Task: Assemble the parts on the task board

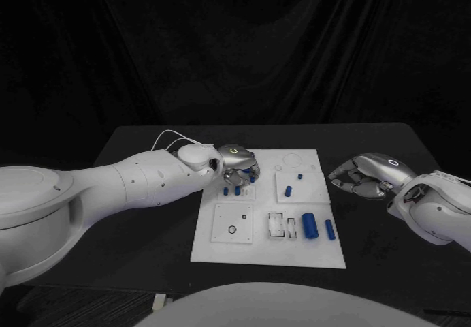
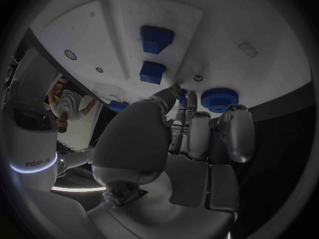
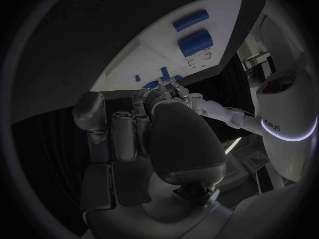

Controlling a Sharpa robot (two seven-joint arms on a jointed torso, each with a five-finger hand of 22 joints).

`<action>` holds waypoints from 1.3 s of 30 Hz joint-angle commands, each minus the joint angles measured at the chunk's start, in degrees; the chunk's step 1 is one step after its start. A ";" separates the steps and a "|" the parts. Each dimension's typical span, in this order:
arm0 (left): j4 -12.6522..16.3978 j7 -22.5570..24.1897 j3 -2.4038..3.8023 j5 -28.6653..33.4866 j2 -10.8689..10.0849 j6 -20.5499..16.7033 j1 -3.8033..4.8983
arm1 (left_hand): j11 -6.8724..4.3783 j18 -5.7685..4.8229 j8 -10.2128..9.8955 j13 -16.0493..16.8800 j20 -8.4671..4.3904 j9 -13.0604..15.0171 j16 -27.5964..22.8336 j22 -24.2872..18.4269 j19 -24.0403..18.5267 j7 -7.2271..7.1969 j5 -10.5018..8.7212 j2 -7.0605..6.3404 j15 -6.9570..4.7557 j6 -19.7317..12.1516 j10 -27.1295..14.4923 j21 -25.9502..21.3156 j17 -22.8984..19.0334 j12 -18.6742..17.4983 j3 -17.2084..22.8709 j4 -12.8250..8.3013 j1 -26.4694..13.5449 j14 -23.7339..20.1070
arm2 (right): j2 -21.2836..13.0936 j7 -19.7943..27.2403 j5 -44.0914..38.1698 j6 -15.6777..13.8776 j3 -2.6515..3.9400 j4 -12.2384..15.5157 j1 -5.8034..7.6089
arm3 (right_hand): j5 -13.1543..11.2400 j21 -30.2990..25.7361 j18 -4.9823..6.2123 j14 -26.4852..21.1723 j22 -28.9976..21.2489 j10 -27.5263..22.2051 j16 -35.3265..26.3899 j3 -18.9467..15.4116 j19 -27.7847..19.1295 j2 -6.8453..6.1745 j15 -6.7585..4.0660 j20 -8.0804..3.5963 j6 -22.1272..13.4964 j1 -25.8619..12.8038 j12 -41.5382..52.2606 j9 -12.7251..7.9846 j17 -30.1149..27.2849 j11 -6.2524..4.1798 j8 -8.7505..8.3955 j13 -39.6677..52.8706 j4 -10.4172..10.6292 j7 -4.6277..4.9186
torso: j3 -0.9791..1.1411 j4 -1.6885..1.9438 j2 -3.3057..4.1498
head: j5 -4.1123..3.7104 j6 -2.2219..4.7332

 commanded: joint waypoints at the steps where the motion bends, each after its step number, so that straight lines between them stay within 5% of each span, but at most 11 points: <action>1: -0.21 2.06 0.04 -0.28 0.36 -1.47 -0.32 | -0.20 0.60 0.42 0.15 0.11 0.16 0.25 10.79 0.50 0.02 0.42 0.73 -0.34 0.88 0.97 0.41 -0.04 0.37 0.21 0.20 0.02 0.18 | 0.02 -1.14 -0.11 0.44 0.03 0.00 -0.16 | 0.33 -0.16 0.69 2.53 6.97 -0.41 -0.39 0.25 -0.41 -0.61 0.17 0.16 0.36 -0.12 -0.20 0.05 5.26 -0.07 0.28 1.46 0.03 -0.08 | -0.01 -0.15 -0.03 | 0.17 -0.01; 17: -0.66 3.56 0.05 -0.28 0.31 -6.67 -0.96 | -1.01 -0.05 3.04 -0.30 -0.37 0.82 0.64 11.66 2.97 0.54 1.44 3.14 -0.96 9.64 9.75 3.18 -0.41 1.19 0.64 -0.53 1.82 1.67 | 0.13 -1.49 -0.11 0.58 0.03 -0.25 -0.82 | 0.31 -0.57 0.74 2.40 6.88 -0.63 -0.80 0.66 -0.54 -0.57 0.15 0.14 0.64 0.04 -0.55 0.14 4.90 -0.07 0.38 1.15 -0.29 -0.13 | 0.02 -0.02 0.00 | -0.05 -0.01; 25: 2.34 2.61 0.06 -0.29 -2.41 -8.75 -0.82 | -0.70 -0.16 2.38 -2.15 -0.69 0.20 -0.74 11.80 3.50 1.04 0.92 2.80 -1.01 11.09 11.90 3.64 -3.71 -0.51 0.00 -0.58 2.02 1.17 | -0.05 -1.56 -0.11 0.45 0.03 -0.20 -0.96 | 0.24 -0.72 0.76 2.35 6.85 -0.69 -0.98 0.83 -0.58 -0.65 0.15 0.14 0.65 0.11 -0.68 0.15 4.75 -0.06 0.34 1.03 -0.48 -0.10 | 0.06 -0.02 -0.02 | -0.07 -0.01; 28: 4.46 2.14 0.06 -0.29 -4.14 -9.35 -0.21 | -0.50 -0.23 1.67 -3.20 -0.86 -0.38 -1.06 11.89 3.76 1.17 0.29 2.56 -1.21 10.93 12.03 3.89 -4.34 -1.78 -0.14 -0.39 2.02 1.30 | -0.16 -1.59 -0.11 0.45 0.03 -0.17 -0.97 | 0.24 -0.75 0.76 2.35 6.84 -0.71 -1.02 0.86 -0.59 -0.67 0.15 0.14 0.56 0.11 -0.71 0.14 4.72 -0.07 0.29 1.00 -0.51 -0.08 | 0.07 0.04 -0.04 | -0.13 -0.01; 35: 9.78 0.75 0.05 2.37 -8.43 -7.53 3.33 | -0.44 -0.25 0.18 -5.09 -1.15 -1.59 -1.37 11.90 3.92 1.15 -1.10 2.21 -1.33 10.62 12.51 3.87 -5.04 -4.07 -0.43 0.35 2.16 1.64 | -0.57 -1.85 -0.11 1.19 0.03 -0.03 -0.99 | 0.21 -0.93 0.79 2.32 6.80 -0.77 -1.12 0.93 -0.64 -0.65 0.15 0.14 0.63 0.08 -0.81 0.16 4.62 -0.05 0.31 0.90 -0.54 -0.08 | 0.18 0.16 -0.12 | -0.11 -0.01; 39: 11.17 0.10 0.05 3.22 -9.89 -5.58 4.37 | -0.35 -0.19 -0.42 -5.80 -1.21 -2.05 -1.65 11.82 3.77 1.16 -1.20 2.07 -1.29 10.38 12.15 3.58 -5.69 -5.06 -0.47 0.61 2.25 1.44 | -0.58 -1.94 -0.11 1.43 0.03 -0.02 -0.99 | 0.18 -1.11 0.82 2.26 6.76 -0.87 -1.30 0.96 -0.69 -0.64 0.16 0.14 0.68 0.06 -0.95 0.17 4.47 -0.04 0.34 0.77 -0.54 -0.08 | 0.21 0.22 -0.05 | 0.04 -0.01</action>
